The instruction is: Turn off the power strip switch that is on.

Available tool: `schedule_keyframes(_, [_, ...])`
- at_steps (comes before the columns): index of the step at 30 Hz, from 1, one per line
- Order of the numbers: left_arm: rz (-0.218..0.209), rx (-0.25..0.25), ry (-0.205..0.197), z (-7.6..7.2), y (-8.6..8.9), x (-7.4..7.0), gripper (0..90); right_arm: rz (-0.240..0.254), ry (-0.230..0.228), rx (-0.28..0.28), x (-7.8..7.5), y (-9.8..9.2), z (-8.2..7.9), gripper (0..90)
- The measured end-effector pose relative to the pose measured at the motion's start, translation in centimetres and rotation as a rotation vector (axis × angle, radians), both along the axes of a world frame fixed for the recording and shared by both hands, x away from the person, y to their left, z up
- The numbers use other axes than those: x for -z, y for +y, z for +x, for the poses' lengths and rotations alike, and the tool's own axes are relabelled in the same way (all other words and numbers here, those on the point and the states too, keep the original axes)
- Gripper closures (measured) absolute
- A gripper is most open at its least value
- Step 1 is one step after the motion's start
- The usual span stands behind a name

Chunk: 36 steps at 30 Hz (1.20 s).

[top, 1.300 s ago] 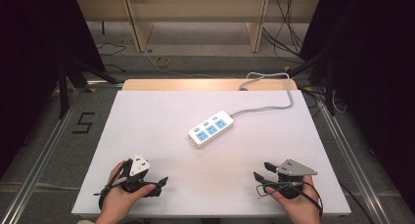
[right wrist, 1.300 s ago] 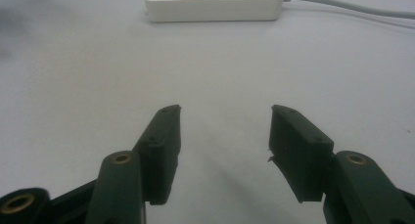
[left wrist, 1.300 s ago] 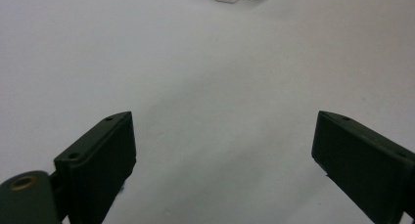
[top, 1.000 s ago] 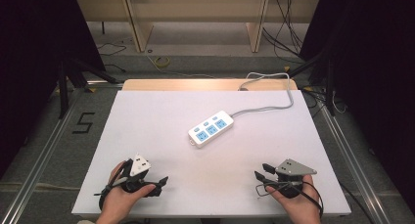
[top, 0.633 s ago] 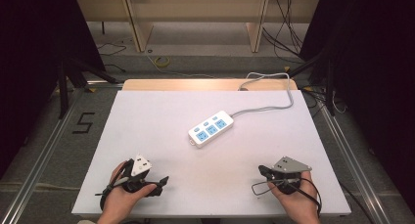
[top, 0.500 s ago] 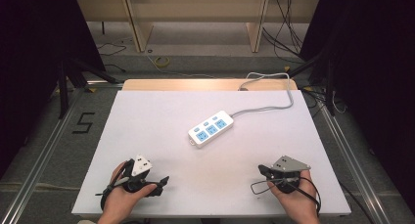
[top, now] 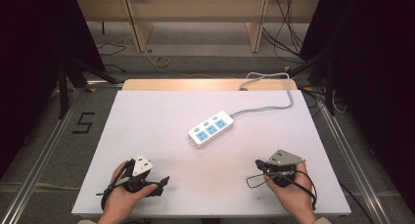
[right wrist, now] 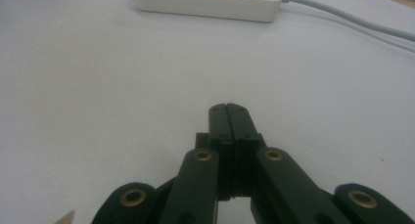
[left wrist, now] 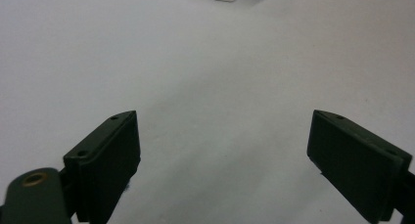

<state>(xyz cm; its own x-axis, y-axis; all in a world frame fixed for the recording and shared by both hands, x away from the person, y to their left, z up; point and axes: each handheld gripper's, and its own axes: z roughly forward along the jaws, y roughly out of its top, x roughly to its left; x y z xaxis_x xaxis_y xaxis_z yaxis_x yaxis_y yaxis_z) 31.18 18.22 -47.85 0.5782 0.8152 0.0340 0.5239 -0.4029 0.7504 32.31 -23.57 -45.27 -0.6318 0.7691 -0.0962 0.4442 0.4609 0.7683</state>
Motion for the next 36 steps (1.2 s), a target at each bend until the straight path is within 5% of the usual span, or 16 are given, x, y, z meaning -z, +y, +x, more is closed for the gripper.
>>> schedule_keyframes(36, [0.002,0.003,-0.001,0.1,-0.1,0.1,12.0,-0.048,0.023,-0.031,-1.2,2.3,2.9,90.0])
